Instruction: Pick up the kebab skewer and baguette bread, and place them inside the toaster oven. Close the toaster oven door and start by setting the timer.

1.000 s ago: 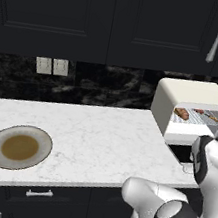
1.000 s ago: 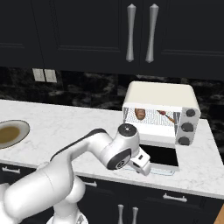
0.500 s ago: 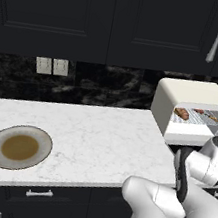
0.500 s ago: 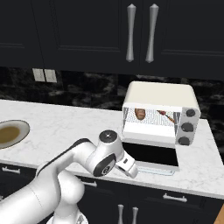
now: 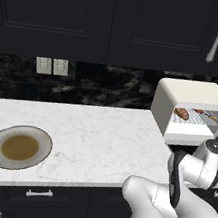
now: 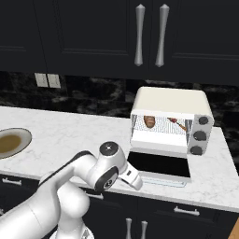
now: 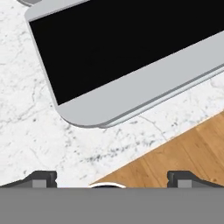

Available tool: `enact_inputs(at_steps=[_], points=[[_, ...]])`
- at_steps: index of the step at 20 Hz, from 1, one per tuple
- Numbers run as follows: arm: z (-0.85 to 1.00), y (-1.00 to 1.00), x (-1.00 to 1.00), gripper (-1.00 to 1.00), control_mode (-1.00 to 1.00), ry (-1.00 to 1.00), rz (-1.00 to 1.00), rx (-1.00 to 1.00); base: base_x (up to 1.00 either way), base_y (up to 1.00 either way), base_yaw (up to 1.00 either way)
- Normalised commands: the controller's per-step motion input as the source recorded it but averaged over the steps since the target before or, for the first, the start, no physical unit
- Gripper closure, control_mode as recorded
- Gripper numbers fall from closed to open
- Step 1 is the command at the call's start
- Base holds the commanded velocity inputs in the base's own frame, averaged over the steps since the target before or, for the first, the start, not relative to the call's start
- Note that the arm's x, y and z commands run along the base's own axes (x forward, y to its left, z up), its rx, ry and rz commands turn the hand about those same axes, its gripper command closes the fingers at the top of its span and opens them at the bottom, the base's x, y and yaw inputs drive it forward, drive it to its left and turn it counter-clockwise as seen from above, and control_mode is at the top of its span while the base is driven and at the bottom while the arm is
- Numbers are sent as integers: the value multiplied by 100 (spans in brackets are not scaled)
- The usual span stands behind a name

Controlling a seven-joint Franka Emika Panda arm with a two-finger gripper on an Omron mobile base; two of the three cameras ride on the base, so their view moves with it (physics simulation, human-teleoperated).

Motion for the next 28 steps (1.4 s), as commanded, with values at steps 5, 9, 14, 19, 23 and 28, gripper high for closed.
enact_inputs(at_steps=[5, 9, 14, 19, 23, 28], points=[[-5, 8, 23, -100, -100, 0, 0, 0, 0, 0, 0], [-23, 4, 7, -100, -100, 0, 0, 0, 0, 0, 0], [-29, 17, 2, -100, -100, 0, 0, 0, 0, 0, 0], [-31, 18, 26, -100, -100, 0, 0, 0, 0, 0, 0], [-41, 18, 23, -100, -100, 0, 0, 0, 0, 0, 0], [-41, 12, 23, -100, -100, 0, 0, 0, 0, 0, 0]])
